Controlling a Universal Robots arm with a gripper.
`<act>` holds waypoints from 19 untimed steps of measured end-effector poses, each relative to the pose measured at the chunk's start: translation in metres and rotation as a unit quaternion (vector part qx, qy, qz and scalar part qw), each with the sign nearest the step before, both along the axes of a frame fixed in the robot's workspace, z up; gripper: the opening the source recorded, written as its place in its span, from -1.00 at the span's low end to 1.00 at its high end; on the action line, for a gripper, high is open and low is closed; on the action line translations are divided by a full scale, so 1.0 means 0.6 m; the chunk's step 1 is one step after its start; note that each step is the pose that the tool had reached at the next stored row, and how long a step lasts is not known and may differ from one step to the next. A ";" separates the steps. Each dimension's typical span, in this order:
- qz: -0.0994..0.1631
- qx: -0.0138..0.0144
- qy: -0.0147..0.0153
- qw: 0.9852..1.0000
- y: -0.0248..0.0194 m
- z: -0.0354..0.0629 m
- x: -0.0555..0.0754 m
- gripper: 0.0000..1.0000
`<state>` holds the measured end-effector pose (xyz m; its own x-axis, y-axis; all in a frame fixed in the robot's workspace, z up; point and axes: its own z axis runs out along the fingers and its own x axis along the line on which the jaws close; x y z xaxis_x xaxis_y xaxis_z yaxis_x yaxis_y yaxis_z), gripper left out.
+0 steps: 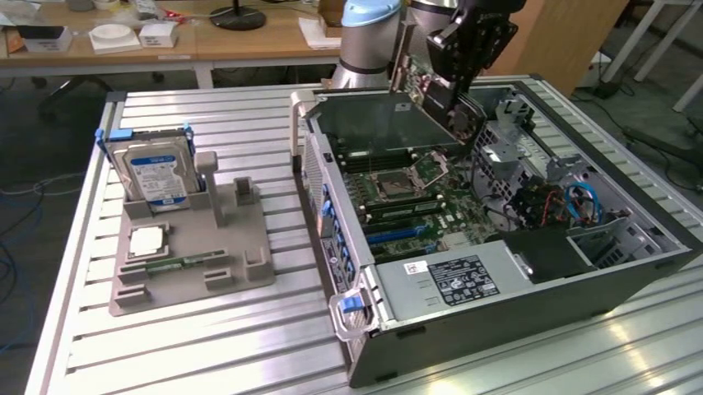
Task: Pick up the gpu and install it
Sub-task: 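Insert the gpu into the slot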
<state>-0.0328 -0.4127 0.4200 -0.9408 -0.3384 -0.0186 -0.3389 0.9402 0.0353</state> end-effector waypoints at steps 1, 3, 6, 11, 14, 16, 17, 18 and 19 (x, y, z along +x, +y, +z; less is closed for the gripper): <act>0.008 0.000 0.000 1.000 0.0000 0.000 0.000 -0.49; 0.022 0.000 0.000 1.000 0.0000 0.000 0.000 -0.49; 0.043 0.000 0.000 0.999 -0.0002 -0.001 0.000 -0.49; 0.073 0.000 0.000 0.997 -0.0006 -0.001 0.000 -0.49; 0.093 0.000 0.000 0.996 -0.0009 -0.002 0.000 -0.49; 0.107 0.000 0.000 0.994 -0.0010 -0.002 0.000 -0.49; 0.114 0.000 0.000 0.993 -0.0011 -0.002 0.000 -0.49; 0.121 0.000 0.000 0.993 -0.0012 -0.002 0.000 -0.49; 0.129 0.000 0.000 0.992 -0.0012 -0.002 0.000 -0.49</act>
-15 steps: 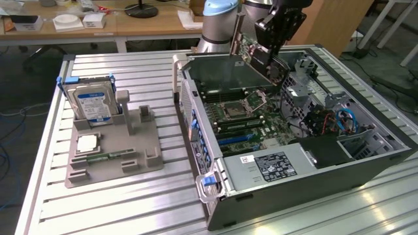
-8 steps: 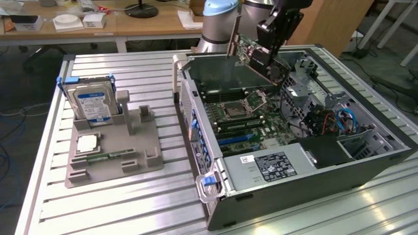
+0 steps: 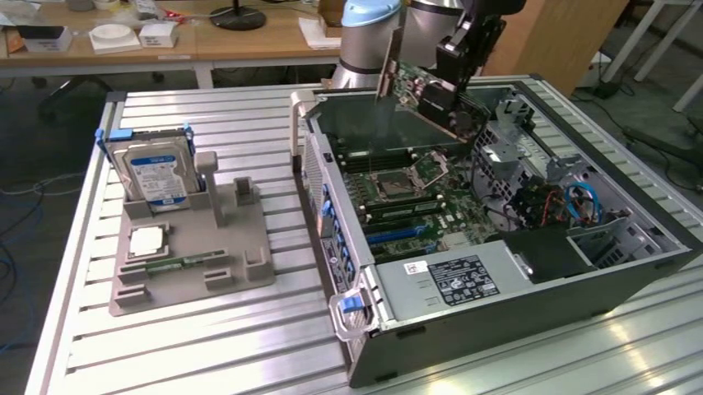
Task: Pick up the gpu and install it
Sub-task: 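Insert the gpu into the slot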
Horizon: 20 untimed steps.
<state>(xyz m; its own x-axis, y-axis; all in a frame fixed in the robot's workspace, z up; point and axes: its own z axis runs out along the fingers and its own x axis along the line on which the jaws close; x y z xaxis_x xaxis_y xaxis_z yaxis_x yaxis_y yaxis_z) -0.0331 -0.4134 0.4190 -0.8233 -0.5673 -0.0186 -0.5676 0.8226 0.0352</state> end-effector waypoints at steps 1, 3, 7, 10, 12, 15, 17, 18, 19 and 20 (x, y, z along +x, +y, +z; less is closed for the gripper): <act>0.007 0.000 0.000 1.000 -0.0001 0.000 0.000 -0.49; 0.021 0.000 0.000 1.000 -0.0002 0.000 0.000 -0.49; 0.049 0.000 0.000 0.999 -0.0005 0.000 0.000 -0.49; 0.069 0.000 0.000 0.998 -0.0007 0.000 0.000 -0.49; 0.083 0.000 0.000 0.997 -0.0008 0.000 0.000 -0.49; 0.103 0.000 0.000 0.995 -0.0010 0.000 0.000 -0.49; 0.116 0.000 0.000 0.993 -0.0011 0.000 0.000 -0.49; 0.123 0.000 0.000 0.992 -0.0011 0.000 0.000 -0.49; 0.129 0.000 0.000 0.992 -0.0012 0.000 0.000 -0.49; 0.135 0.000 0.000 0.991 -0.0013 -0.001 0.000 -0.49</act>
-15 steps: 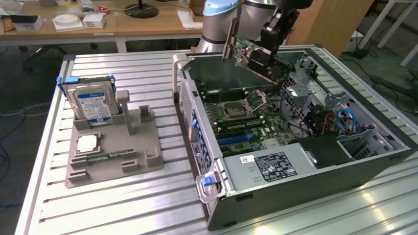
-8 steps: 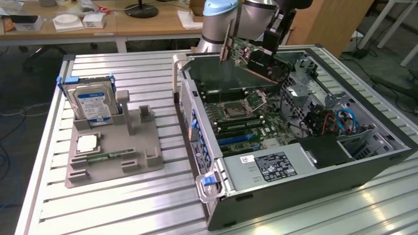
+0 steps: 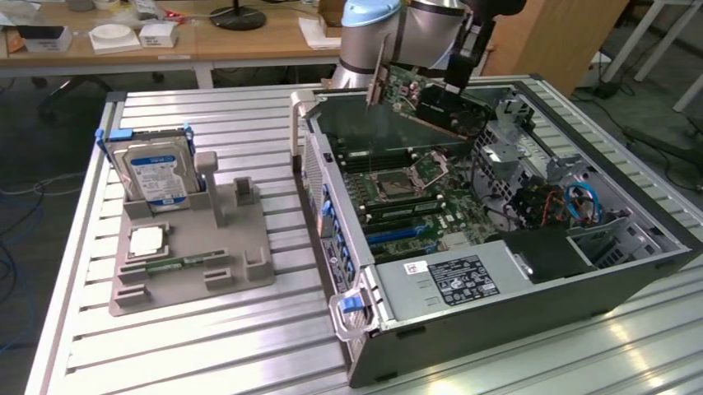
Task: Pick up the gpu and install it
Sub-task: 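Insert the gpu into the slot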
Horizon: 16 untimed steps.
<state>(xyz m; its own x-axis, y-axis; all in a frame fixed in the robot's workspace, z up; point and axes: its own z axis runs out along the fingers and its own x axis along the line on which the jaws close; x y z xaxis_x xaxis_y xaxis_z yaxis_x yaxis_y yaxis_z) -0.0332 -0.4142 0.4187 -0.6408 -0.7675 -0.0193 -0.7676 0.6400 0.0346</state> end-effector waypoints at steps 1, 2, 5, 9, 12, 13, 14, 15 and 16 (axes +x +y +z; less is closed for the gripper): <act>0.006 0.000 0.000 1.000 -0.0001 0.000 0.000 -0.49; 0.012 0.000 0.000 1.000 -0.0002 0.000 0.000 -0.49; 0.032 0.000 0.000 1.000 -0.0004 0.000 0.000 -0.49; 0.058 0.000 0.000 0.998 -0.0005 0.000 0.000 -0.49; 0.079 0.000 0.000 0.997 -0.0006 0.000 0.000 -0.49; 0.086 0.000 0.000 0.996 -0.0006 0.000 0.000 -0.49; 0.093 0.000 0.000 0.996 -0.0005 0.000 0.000 -0.49; 0.102 0.000 0.000 0.995 -0.0006 0.000 0.000 -0.49; 0.109 0.000 0.000 0.994 -0.0006 0.000 0.000 -0.49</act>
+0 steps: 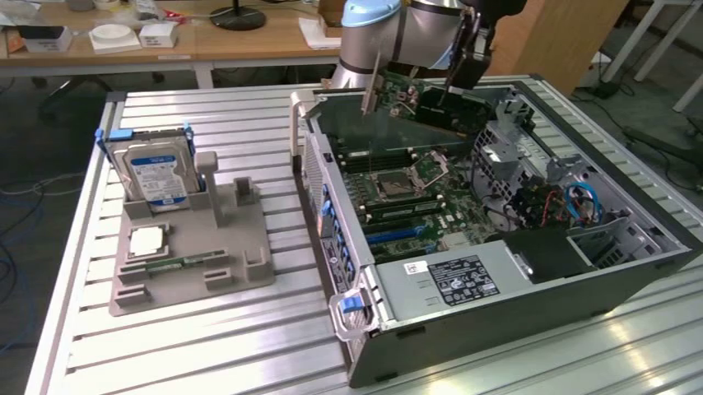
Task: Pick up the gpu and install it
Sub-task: 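Insert the gpu into the slot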
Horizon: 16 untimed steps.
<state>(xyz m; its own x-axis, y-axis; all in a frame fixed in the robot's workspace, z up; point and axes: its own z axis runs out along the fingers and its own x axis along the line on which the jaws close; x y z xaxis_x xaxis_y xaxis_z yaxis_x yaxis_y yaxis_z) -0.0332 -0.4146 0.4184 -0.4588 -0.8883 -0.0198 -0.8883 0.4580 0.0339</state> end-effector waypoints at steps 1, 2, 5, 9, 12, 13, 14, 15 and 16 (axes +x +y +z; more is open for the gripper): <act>0.008 0.000 0.000 1.000 0.0000 0.000 0.000 -0.49; 0.015 0.000 0.000 1.000 0.0000 0.000 0.000 -0.49; 0.038 0.000 0.000 0.999 -0.0001 0.000 0.000 -0.49; 0.070 0.000 0.000 0.998 -0.0001 0.000 0.000 -0.49; 0.095 0.000 -0.001 0.996 -0.0001 -0.001 0.000 -0.49; 0.103 0.000 -0.001 0.995 -0.0001 -0.001 0.000 -0.49; 0.111 0.000 -0.001 0.994 -0.0001 -0.001 0.000 -0.49; 0.118 0.000 -0.001 0.993 -0.0001 -0.001 0.000 -0.49; 0.126 0.000 -0.001 0.992 -0.0001 -0.001 0.000 -0.49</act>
<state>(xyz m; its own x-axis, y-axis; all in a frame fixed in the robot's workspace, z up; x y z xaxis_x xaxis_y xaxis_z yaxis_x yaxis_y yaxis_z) -0.0332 -0.4146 0.4181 -0.2218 -0.9749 -0.0204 -0.9747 0.2211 0.0315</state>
